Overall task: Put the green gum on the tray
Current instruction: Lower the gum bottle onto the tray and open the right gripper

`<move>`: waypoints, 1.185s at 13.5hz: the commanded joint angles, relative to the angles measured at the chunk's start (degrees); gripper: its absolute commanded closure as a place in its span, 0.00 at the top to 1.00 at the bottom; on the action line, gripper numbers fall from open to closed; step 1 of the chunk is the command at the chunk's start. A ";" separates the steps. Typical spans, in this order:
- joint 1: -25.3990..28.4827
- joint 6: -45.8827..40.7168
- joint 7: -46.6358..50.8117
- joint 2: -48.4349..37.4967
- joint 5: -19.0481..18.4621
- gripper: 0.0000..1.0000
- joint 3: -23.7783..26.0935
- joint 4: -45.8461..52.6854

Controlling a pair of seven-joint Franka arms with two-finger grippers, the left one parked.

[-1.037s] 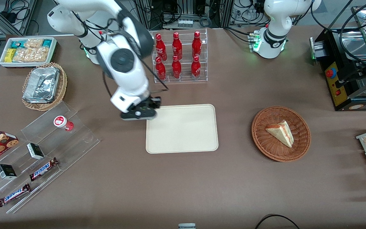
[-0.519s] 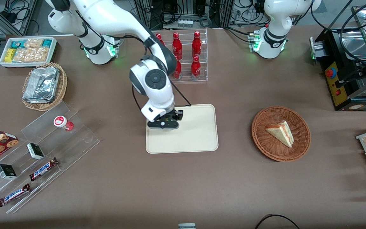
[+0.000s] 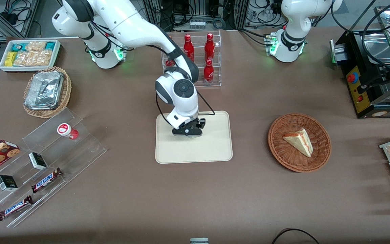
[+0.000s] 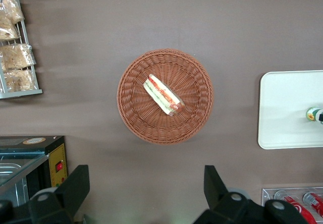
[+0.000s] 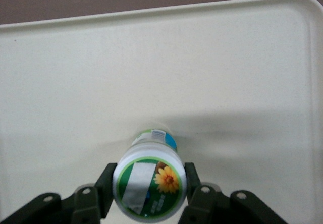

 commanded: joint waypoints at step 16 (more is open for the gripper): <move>-9.96 -18.24 -9.89 -25.03 1.15 1.00 -0.92 -7.34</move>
